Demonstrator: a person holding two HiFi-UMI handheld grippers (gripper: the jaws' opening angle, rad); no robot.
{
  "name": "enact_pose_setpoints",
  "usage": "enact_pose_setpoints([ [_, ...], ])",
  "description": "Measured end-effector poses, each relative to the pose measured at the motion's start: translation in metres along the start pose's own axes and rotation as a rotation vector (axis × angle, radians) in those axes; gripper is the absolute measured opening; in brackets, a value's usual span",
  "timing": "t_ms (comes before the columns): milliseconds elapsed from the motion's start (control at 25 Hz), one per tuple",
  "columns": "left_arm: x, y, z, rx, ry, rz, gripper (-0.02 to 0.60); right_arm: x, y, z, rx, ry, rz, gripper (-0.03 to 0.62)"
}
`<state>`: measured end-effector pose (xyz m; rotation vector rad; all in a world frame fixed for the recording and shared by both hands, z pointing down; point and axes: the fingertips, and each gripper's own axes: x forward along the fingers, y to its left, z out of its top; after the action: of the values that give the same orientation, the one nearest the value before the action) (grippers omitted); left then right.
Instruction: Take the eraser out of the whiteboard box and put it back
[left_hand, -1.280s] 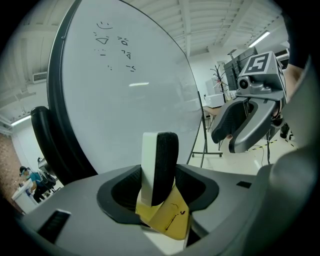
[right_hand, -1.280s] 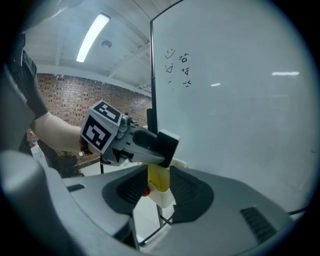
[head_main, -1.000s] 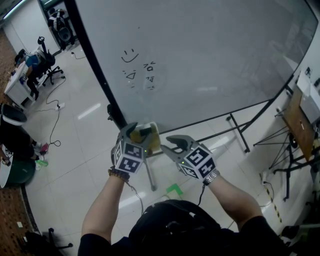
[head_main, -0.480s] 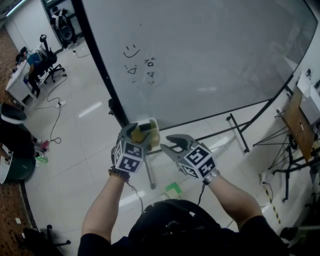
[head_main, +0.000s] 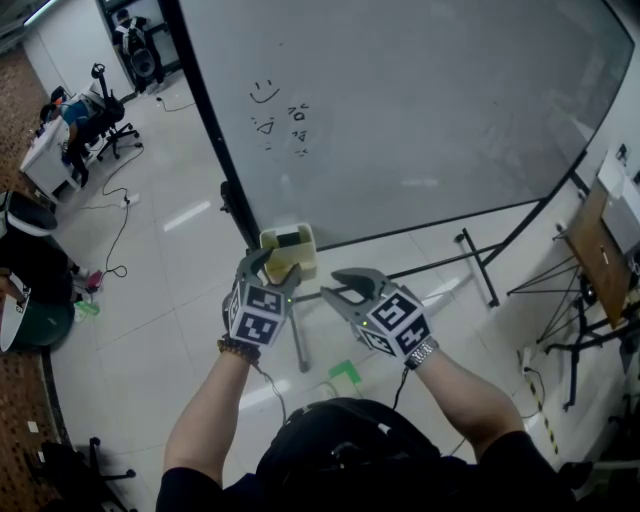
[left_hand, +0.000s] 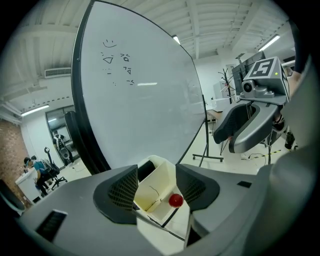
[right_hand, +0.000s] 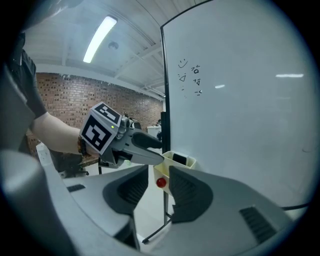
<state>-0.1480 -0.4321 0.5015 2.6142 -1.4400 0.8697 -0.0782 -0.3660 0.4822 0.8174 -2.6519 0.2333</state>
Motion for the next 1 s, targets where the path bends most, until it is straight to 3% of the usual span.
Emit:
enact_pose_setpoints([
  [280,-0.023,-0.024,-0.006,-0.027,0.015,0.018,0.218,-0.019,0.020,-0.005,-0.017,-0.006,0.023,0.146],
  [320,-0.027,-0.028,-0.006,-0.033,0.014,0.022,0.192,-0.022,0.024,-0.005,-0.022,-0.007,0.026,0.144],
  [480,-0.040,-0.041,-0.008,-0.056,0.013,0.034,0.187,-0.034,0.034,-0.007,-0.035,-0.013,0.031,0.132],
  [760,-0.062,-0.070,-0.010,-0.106,0.003,0.044,0.109,-0.061,0.049,-0.012,-0.056,-0.033,0.033,0.105],
  [1000,-0.082,-0.101,-0.010,-0.140,-0.004,0.051,0.082,-0.089,0.064,-0.019,-0.071,-0.051,0.036,0.084],
])
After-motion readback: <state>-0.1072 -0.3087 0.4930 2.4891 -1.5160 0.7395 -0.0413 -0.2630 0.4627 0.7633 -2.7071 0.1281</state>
